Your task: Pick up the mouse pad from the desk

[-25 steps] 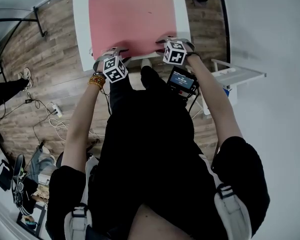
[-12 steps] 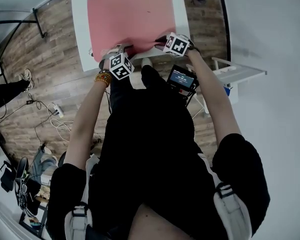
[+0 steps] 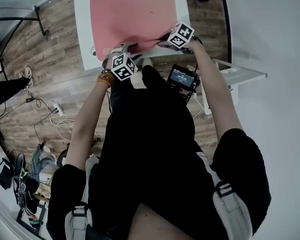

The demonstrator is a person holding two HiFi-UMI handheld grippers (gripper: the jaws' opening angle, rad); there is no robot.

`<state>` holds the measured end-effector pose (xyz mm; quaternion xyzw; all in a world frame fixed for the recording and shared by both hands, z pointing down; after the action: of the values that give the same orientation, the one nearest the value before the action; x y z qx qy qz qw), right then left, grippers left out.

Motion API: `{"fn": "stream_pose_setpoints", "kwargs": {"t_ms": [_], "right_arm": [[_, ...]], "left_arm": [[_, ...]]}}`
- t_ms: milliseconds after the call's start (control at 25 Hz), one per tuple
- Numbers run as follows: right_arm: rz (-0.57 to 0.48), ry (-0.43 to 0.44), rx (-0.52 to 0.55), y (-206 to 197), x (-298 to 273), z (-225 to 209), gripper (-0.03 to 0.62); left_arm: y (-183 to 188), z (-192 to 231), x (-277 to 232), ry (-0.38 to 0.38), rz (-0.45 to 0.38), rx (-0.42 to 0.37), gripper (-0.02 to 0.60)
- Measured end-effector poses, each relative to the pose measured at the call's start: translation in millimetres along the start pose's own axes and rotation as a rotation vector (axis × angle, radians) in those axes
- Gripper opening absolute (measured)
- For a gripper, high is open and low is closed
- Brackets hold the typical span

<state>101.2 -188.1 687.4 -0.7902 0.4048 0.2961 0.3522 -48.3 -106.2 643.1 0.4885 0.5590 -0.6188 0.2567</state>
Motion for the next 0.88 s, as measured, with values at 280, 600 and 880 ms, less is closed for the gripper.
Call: {"fn": "stream_pose_setpoints", "kwargs": {"t_ms": [280,600,880], "right_arm": [[0.000,0.018,0.009,-0.4,1.1,1.3,0.118],[0.002,-0.064,0.127,2.0,3.2,28.0,0.219],[-0.039,-0.216,0.380,53.7,1.1,49.5,0.345]], "left_arm": [[-5.2,8.9,-21.6,0.054,0.103,-0.030,0.241],[-7.3,19.6,-21.7,0.032,0.125,0.038,0.125],[-9.5,39.2,-12.4,-0.022,0.051,0.181,0.098]]}}
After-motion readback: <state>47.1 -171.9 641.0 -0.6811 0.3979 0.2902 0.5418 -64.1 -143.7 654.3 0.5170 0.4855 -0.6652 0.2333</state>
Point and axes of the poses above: the fingertips, and each gripper's own axes: x backward along the fingers, z to its left, y out of its top, the point moved 7 cm from there along x, backward along the fingers, and after that the axes turned 8 degrees about z, right-handed, at the moved point
